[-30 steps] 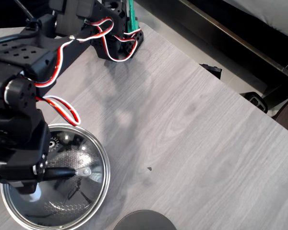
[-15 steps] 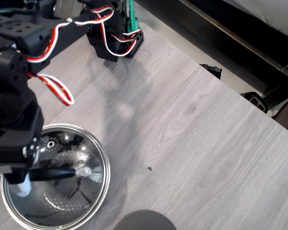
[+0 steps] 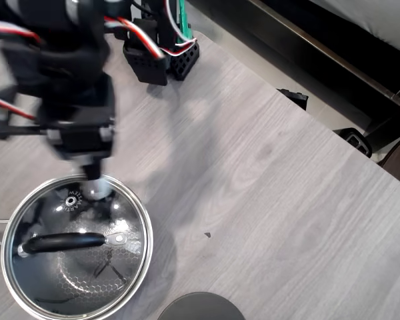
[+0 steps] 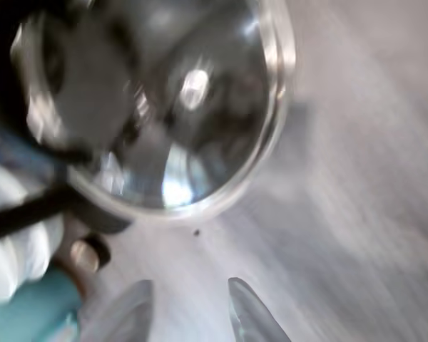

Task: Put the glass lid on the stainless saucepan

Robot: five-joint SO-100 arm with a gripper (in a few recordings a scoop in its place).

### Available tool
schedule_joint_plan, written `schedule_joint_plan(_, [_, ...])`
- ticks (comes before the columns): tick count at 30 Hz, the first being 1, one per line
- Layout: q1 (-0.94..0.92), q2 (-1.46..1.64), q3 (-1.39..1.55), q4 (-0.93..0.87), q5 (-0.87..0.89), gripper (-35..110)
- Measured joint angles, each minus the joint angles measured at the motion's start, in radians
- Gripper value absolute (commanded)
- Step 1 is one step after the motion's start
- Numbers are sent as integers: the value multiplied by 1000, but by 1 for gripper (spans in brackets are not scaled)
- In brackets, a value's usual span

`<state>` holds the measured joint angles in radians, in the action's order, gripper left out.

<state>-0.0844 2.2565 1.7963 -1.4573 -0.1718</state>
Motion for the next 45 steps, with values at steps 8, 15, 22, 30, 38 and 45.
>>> schedule_joint_plan(8, [101,499,575,124,51,0])
schedule_joint_plan(15, [137,764,836,160,87,0])
schedule_joint_plan(22, [144,1046,1023,103,133,0])
schedule_joint_plan(30, [144,1052,1158,152,181,0])
schedule_joint_plan(38, [127,1052,1253,186,209,0])
schedule_joint_plan(45, [103,1052,1285,207,209,0])
